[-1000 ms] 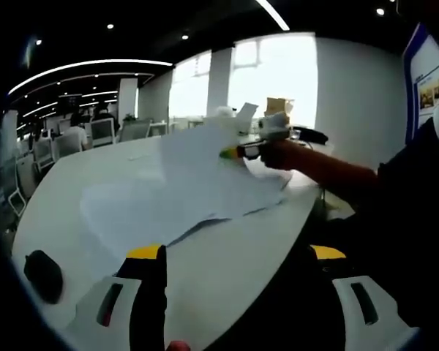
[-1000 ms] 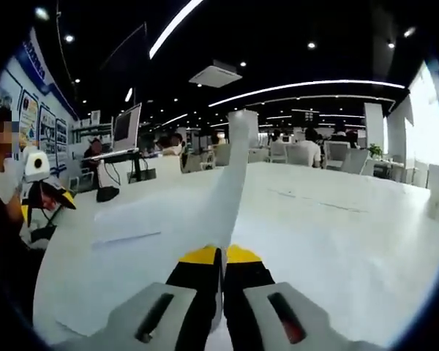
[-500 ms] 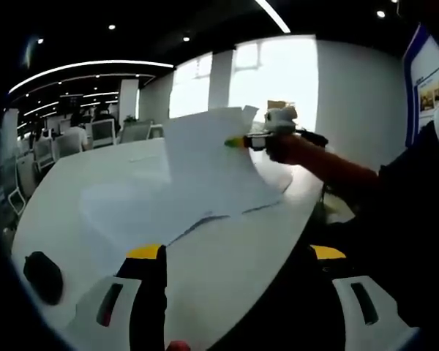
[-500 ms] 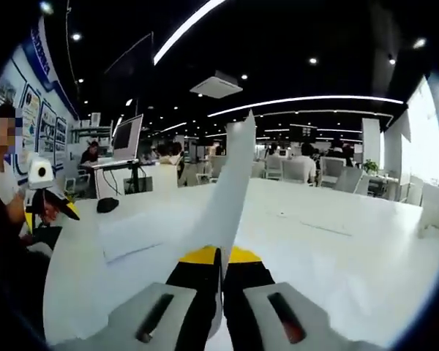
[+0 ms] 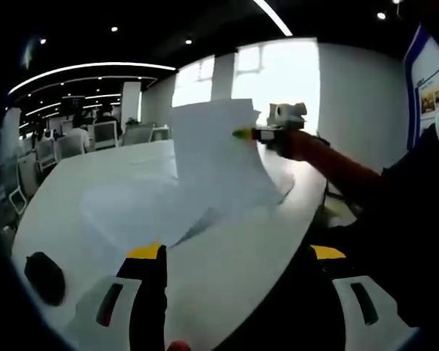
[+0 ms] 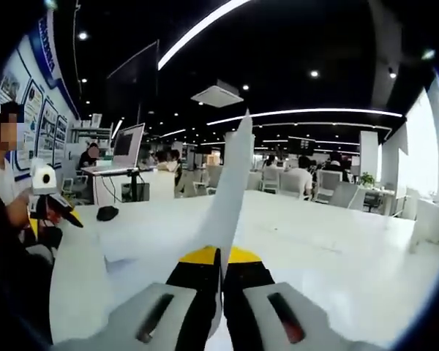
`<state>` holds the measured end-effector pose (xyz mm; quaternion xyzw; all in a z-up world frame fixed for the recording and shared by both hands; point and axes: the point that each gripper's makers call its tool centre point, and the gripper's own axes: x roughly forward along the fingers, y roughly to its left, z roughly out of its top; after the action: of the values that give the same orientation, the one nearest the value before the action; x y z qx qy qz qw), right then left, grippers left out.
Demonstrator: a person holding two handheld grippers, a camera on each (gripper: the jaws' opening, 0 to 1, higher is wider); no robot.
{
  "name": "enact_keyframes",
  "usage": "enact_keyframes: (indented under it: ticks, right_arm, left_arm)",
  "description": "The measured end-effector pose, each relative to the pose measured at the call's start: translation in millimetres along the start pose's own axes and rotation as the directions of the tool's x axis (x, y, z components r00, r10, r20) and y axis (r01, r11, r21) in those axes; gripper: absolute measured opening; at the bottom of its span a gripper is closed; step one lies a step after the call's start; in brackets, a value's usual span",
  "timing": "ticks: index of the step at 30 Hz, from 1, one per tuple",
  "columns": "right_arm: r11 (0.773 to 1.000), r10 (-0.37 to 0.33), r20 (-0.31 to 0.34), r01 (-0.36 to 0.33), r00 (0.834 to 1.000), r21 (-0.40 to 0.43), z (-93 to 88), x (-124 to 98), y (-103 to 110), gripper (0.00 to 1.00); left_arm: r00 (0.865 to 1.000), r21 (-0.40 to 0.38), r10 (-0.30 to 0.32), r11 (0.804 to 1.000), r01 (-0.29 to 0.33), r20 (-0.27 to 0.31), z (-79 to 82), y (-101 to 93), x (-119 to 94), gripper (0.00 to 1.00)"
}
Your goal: Organize the stack of printing papers by aligning and flattening the scattered papers on the table
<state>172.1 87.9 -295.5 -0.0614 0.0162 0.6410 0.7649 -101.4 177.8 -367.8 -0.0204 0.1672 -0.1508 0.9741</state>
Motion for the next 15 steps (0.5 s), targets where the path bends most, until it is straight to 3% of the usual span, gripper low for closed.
enact_keyframes:
  ticks: [15]
  right_arm:
    - [1.0, -0.014, 0.047, 0.015, 0.999, -0.01, 17.6, -11.9, -7.1, 0.0]
  left_arm:
    - [1.0, -0.016, 0.017, 1.0, -0.017, 0.018, 1.2, 6.8, -0.5, 0.8]
